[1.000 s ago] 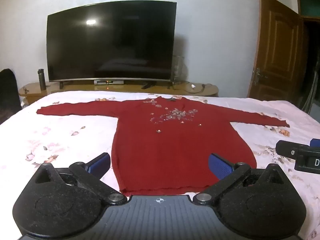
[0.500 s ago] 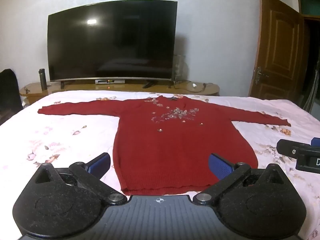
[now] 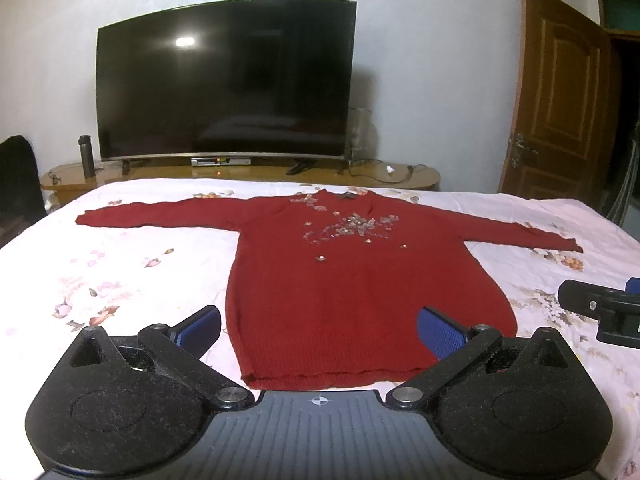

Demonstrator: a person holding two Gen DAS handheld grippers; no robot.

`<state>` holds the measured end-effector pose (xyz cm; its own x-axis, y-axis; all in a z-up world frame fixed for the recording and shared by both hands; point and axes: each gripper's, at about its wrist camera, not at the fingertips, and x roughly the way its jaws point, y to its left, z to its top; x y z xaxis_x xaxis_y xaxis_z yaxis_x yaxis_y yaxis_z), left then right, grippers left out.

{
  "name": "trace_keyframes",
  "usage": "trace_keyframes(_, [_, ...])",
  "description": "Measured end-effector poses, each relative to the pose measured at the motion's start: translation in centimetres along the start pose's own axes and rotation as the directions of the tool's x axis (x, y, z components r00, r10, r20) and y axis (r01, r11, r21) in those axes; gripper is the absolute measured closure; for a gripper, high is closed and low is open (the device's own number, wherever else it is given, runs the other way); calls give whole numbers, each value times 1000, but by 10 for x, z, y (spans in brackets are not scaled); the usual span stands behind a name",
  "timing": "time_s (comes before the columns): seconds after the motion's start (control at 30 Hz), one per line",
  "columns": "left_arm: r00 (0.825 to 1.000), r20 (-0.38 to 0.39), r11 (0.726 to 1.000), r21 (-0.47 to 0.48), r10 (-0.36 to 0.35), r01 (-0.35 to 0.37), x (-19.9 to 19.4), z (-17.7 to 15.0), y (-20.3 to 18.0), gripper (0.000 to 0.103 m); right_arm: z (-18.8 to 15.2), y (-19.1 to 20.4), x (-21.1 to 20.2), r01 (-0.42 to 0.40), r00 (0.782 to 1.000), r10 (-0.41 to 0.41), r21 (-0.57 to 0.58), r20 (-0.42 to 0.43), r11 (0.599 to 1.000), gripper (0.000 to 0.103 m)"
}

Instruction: Fold small clothes

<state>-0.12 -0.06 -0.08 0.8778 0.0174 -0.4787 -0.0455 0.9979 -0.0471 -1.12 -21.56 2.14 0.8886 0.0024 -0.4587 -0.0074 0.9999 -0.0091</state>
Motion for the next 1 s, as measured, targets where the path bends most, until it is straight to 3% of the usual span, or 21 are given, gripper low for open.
trace_keyframes(1.0, [1000,0,1000,4,-3,3,1,-1,5,0,1,0,-2,4,1000,-4,5,6,1000,0])
